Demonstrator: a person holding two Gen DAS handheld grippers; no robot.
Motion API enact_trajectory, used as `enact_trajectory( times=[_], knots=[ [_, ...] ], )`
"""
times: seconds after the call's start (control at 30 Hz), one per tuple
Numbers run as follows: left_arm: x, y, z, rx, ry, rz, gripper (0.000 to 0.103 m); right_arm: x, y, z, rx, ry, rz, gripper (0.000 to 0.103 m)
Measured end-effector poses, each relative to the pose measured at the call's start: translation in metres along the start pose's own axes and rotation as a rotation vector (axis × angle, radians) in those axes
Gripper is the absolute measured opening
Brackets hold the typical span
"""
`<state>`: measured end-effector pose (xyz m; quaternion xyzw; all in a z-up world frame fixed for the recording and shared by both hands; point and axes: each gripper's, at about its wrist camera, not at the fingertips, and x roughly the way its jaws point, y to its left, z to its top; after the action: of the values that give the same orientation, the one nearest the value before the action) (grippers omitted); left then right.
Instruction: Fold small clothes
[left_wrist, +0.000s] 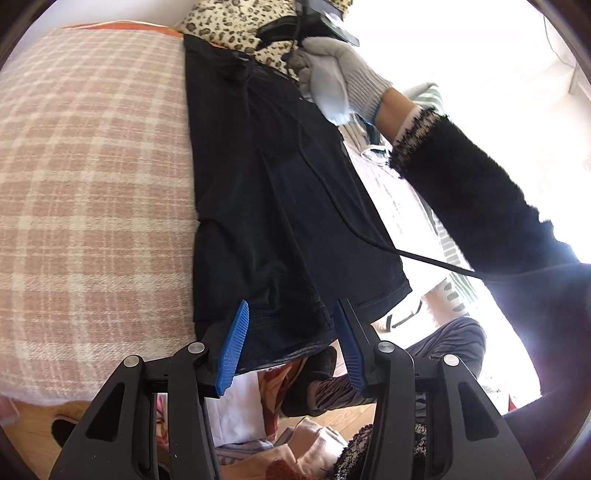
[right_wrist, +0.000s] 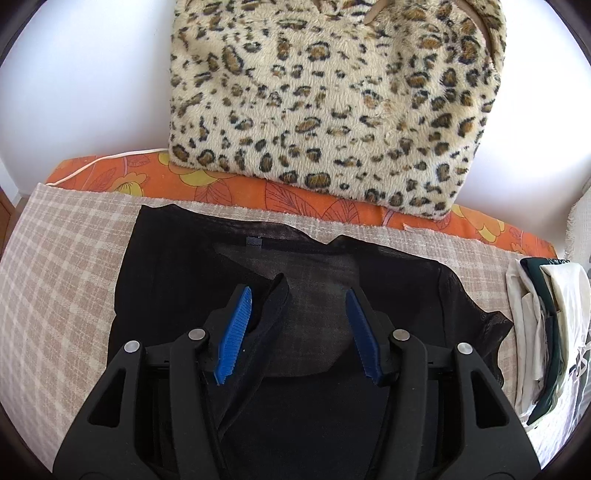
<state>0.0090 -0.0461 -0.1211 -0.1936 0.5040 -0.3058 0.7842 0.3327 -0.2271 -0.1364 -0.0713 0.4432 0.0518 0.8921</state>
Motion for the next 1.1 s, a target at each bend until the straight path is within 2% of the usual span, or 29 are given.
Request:
enact_trajectory(
  times=[0.1, 0.2, 0.3, 0.5, 0.67, 0.8, 0.93, 1.0, 1.1],
  knots=[
    [-0.016, 0.017, -0.002, -0.045, -0.048, 0.030, 0.047, -0.040, -0.006, -0.020, -0.018, -0.029, 0.041, 0.056],
    [-0.022, 0.026, -0.004, -0.050, -0.058, 0.064, 0.047, -0.080, -0.012, -0.053, -0.035, -0.032, 0.130, 0.056],
    [-0.024, 0.031, -0.008, -0.037, -0.045, 0.075, 0.047, -0.114, -0.018, -0.096, -0.039, -0.008, 0.228, 0.056],
    [-0.021, 0.033, -0.014, -0.011, -0.016, 0.075, 0.047, -0.161, -0.019, -0.194, -0.056, 0.055, 0.354, 0.056],
    [-0.017, 0.026, -0.017, 0.036, -0.014, 0.092, 0.046, -0.177, -0.014, -0.262, -0.040, 0.134, 0.461, 0.056],
    [-0.010, 0.022, -0.019, 0.075, 0.002, 0.101, 0.044, -0.174, -0.006, -0.301, -0.023, 0.213, 0.542, 0.056],
    [-0.006, 0.016, -0.021, 0.109, 0.007, 0.115, 0.040, -0.164, -0.003, -0.328, 0.014, 0.275, 0.568, 0.056],
    [-0.004, 0.014, -0.022, 0.127, 0.011, 0.122, 0.031, -0.158, -0.003, -0.335, 0.043, 0.303, 0.595, 0.056],
    [-0.001, 0.009, -0.024, 0.156, 0.014, 0.132, 0.025, -0.157, 0.000, -0.343, 0.055, 0.308, 0.621, 0.055]
  ],
)
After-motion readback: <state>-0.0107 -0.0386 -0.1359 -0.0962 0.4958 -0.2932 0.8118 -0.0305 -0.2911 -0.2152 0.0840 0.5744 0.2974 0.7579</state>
